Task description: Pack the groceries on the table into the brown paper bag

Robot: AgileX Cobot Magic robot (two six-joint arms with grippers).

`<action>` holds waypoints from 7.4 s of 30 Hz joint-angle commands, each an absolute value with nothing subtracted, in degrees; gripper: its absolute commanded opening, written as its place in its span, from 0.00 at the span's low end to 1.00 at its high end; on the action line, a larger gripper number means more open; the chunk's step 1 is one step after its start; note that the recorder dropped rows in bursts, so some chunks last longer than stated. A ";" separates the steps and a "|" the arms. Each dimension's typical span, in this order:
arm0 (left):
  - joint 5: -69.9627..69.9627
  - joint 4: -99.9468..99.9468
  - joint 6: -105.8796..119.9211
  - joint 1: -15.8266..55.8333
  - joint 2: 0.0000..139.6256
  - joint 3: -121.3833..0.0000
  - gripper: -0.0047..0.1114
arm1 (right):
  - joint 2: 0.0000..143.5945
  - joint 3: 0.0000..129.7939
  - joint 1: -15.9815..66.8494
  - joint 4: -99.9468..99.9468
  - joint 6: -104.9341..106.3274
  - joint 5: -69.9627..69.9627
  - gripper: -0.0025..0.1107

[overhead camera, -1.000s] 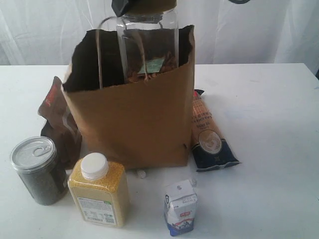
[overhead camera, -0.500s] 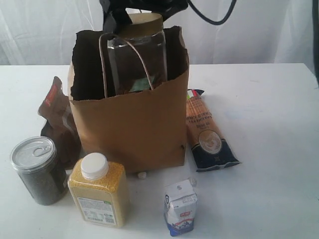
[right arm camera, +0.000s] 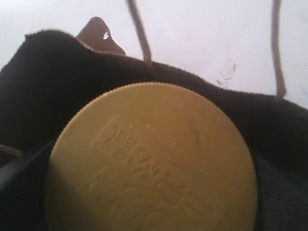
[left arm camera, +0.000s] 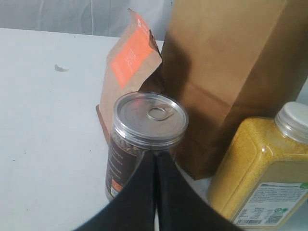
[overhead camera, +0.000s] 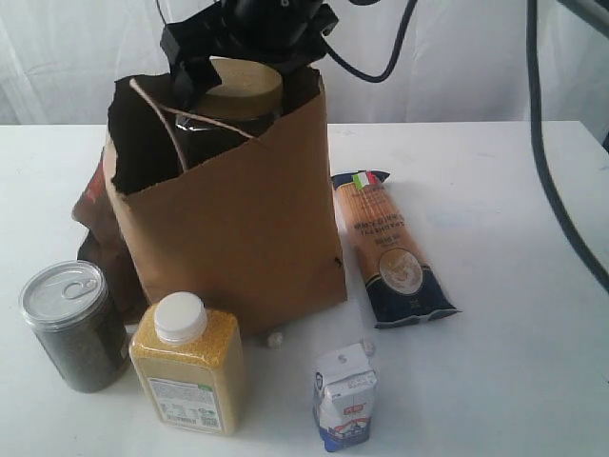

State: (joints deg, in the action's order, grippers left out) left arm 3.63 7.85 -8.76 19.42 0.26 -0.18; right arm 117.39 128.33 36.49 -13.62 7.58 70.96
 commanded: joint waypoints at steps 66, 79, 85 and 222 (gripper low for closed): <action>3.44 8.46 -8.80 19.38 0.00 0.00 0.04 | 120.66 122.59 39.91 -10.19 3.81 69.96 0.86; 3.44 8.46 -8.80 19.38 0.00 0.00 0.04 | 118.99 122.59 40.84 -9.78 4.26 69.96 0.95; 3.44 8.46 -8.80 19.38 0.00 0.00 0.04 | 118.86 122.59 41.28 -9.49 4.26 69.96 0.95; 3.44 8.46 -8.80 19.38 0.00 0.00 0.04 | 0.00 0.00 4.88 -7.62 -1.39 20.38 0.02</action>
